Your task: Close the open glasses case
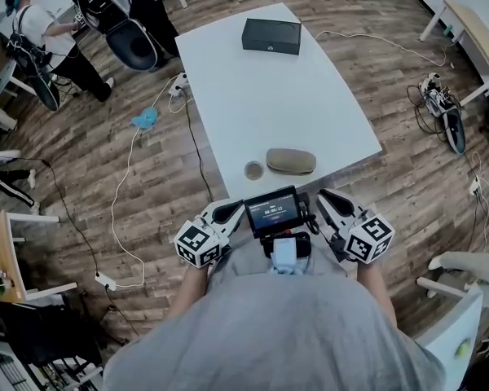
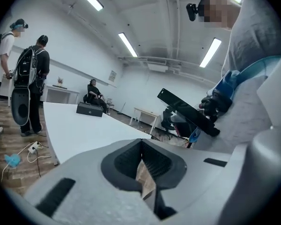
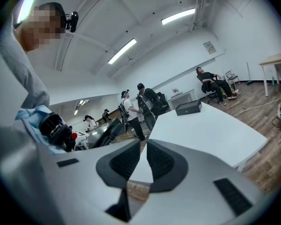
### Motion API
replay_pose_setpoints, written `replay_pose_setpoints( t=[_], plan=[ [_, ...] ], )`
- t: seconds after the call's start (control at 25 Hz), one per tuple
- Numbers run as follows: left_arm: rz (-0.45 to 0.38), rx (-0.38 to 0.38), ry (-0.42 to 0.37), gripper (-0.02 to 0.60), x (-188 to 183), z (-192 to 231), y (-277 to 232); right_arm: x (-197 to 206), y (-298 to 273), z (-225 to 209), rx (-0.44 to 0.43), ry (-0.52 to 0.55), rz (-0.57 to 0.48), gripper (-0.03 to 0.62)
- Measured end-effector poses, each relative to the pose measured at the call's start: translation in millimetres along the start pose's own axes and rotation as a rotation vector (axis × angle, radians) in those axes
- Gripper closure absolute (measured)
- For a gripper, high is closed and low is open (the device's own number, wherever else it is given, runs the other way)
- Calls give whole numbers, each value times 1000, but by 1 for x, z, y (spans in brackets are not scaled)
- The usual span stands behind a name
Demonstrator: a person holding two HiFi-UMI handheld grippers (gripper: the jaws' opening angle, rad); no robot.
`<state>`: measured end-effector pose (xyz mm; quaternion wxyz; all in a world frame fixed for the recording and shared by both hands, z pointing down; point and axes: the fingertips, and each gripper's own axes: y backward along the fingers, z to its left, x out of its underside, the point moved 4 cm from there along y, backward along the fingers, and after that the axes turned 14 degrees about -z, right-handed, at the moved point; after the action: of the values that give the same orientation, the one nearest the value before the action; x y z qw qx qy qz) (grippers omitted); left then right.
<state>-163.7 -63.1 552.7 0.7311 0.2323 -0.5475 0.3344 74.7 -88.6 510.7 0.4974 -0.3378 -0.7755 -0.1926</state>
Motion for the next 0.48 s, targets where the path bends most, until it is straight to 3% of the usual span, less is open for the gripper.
replay_pose_setpoints(
  t=[0.48],
  plan=[
    [-32,30,7,563,-6,-7,0,8,-10,12,-59,42,61,553]
  ],
)
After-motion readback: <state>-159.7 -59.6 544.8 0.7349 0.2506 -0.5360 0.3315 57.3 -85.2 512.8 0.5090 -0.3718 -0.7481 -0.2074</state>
